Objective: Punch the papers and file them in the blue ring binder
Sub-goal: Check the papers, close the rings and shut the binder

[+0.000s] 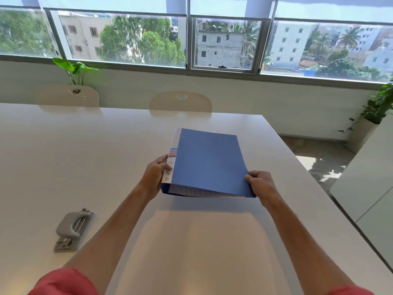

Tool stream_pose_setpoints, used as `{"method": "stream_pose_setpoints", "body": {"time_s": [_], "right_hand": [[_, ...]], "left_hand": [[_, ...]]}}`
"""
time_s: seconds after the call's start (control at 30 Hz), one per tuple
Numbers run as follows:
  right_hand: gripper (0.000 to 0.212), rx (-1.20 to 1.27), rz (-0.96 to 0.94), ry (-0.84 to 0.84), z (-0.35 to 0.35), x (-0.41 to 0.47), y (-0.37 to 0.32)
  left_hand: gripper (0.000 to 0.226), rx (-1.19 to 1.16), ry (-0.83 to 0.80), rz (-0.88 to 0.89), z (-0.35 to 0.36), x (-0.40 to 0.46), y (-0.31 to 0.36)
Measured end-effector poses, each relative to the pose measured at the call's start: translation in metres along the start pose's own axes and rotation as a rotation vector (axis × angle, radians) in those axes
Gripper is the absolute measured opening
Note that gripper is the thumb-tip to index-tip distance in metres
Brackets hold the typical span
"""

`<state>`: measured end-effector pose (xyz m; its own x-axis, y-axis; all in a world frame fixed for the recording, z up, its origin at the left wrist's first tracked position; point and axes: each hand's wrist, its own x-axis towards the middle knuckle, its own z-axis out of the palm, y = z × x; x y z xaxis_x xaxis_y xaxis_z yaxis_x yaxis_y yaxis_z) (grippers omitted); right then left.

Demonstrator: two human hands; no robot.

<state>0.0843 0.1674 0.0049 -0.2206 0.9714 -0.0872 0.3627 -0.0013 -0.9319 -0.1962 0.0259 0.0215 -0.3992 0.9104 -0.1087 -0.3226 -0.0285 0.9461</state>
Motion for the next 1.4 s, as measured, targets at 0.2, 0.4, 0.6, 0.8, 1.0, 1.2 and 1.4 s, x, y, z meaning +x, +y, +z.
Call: {"method": "stream_pose_setpoints", "body": {"time_s": [0.2,0.4,0.6,0.8,1.0,1.2,1.4], "right_hand": [[0.021,-0.157,-0.029,0.044,0.044,0.063,-0.011],[0.021,-0.245,-0.073,0.043,0.077,0.103,-0.010],[0.023,-0.319,-0.112,0.055,0.094,0.127,-0.014],[0.023,-0.398,-0.131,0.041,0.104,0.138,-0.015],[0.024,-0.474,-0.128,0.022,0.108,0.143,-0.014],[0.024,-0.518,-0.118,0.028,0.109,0.146,-0.014],[0.021,-0.536,-0.145,0.099,0.112,0.140,-0.010]], "left_hand": [[0.053,0.064,0.039,0.021,-0.024,0.067,0.001],[0.049,0.058,0.106,0.045,-0.043,0.110,-0.004],[0.045,0.044,0.142,0.047,-0.059,0.133,-0.008],[0.043,0.011,0.166,0.038,-0.066,0.141,-0.007],[0.046,-0.022,0.155,0.040,-0.075,0.143,-0.013],[0.049,-0.013,0.143,0.065,-0.078,0.143,-0.017],[0.049,-0.017,0.206,0.090,-0.079,0.141,-0.018]]}}
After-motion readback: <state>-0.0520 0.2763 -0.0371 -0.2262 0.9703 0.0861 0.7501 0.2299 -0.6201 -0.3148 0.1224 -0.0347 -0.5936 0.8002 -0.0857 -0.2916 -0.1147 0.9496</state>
